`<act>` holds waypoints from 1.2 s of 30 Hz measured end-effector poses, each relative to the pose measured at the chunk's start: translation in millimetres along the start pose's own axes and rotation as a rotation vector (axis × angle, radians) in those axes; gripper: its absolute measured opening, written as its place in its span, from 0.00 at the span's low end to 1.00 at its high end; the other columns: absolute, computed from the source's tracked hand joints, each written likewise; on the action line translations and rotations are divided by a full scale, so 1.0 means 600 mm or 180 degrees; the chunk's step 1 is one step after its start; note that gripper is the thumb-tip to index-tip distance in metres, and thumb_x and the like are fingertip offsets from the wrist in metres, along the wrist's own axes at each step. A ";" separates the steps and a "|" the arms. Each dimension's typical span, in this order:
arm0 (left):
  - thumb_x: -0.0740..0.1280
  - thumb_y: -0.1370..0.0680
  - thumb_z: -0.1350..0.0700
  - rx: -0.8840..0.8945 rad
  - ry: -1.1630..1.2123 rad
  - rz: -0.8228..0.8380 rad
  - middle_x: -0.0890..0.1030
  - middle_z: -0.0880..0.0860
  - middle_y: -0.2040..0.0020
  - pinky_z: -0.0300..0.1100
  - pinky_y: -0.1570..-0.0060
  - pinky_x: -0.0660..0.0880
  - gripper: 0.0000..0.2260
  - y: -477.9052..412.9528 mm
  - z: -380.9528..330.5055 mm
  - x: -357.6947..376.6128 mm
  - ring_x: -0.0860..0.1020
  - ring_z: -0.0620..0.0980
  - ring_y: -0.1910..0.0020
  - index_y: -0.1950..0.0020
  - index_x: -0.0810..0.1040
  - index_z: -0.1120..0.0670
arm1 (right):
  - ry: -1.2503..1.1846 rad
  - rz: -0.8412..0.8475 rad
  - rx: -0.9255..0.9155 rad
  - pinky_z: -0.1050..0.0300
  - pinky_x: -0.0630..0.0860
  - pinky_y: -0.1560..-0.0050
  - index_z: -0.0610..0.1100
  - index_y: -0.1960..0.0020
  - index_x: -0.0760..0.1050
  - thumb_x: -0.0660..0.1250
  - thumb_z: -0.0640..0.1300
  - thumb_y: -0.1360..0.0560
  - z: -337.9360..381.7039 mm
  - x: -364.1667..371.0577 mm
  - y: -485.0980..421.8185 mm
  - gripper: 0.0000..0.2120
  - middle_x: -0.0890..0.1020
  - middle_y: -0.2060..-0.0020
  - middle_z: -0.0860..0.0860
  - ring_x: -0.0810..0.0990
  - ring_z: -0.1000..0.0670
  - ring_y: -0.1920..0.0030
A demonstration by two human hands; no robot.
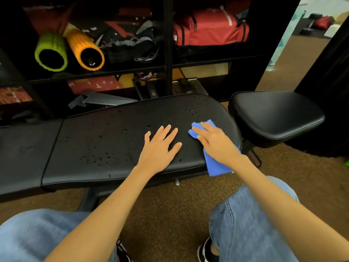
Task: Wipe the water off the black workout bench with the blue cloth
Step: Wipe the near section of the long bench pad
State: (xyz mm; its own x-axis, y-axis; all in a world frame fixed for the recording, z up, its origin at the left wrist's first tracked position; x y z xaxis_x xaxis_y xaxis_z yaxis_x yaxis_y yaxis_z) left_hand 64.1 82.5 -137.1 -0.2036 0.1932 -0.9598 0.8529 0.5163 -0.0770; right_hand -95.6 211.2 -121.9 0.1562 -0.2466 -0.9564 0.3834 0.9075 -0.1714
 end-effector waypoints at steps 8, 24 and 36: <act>0.47 0.19 0.39 0.0081 -0.0121 -0.0136 0.53 0.47 0.22 0.55 0.26 0.46 0.26 -0.002 0.005 0.008 0.48 0.47 0.23 0.22 0.52 0.45 | 0.0139 -0.0001 0.0852 0.45 0.67 0.36 0.46 0.28 0.64 0.51 0.43 0.18 -0.084 0.011 -0.101 0.19 0.67 0.30 0.40 0.68 0.39 0.33; 0.47 0.19 0.39 0.0052 -0.0112 -0.0200 0.53 0.47 0.22 0.54 0.26 0.45 0.26 -0.004 0.005 0.006 0.48 0.46 0.23 0.23 0.52 0.45 | 0.0303 -0.0147 0.0176 0.45 0.76 0.46 0.48 0.30 0.68 0.56 0.39 0.20 -0.057 0.023 -0.038 0.19 0.69 0.31 0.43 0.75 0.37 0.42; 0.48 0.20 0.39 0.0002 -0.0052 -0.0243 0.54 0.46 0.22 0.53 0.26 0.44 0.26 -0.004 0.006 0.007 0.49 0.46 0.23 0.23 0.54 0.44 | 0.0382 -0.0017 0.0284 0.47 0.72 0.41 0.46 0.30 0.68 0.57 0.38 0.21 0.001 0.025 -0.088 0.19 0.68 0.32 0.40 0.74 0.38 0.41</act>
State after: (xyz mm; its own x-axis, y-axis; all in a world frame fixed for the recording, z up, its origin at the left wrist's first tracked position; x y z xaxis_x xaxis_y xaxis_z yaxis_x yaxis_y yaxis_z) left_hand 63.0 79.2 -142.0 -0.2602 0.1397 -0.9554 0.8356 0.5285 -0.1503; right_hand -112.9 159.6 -127.0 0.0461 -0.2041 -0.9779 0.4642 0.8712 -0.1600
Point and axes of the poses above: each hand's wrist, its own y-axis away from the middle knuckle, its own x-axis out of the palm, z = x × y, the point moved 1 cm from there along -y, towards the middle knuckle
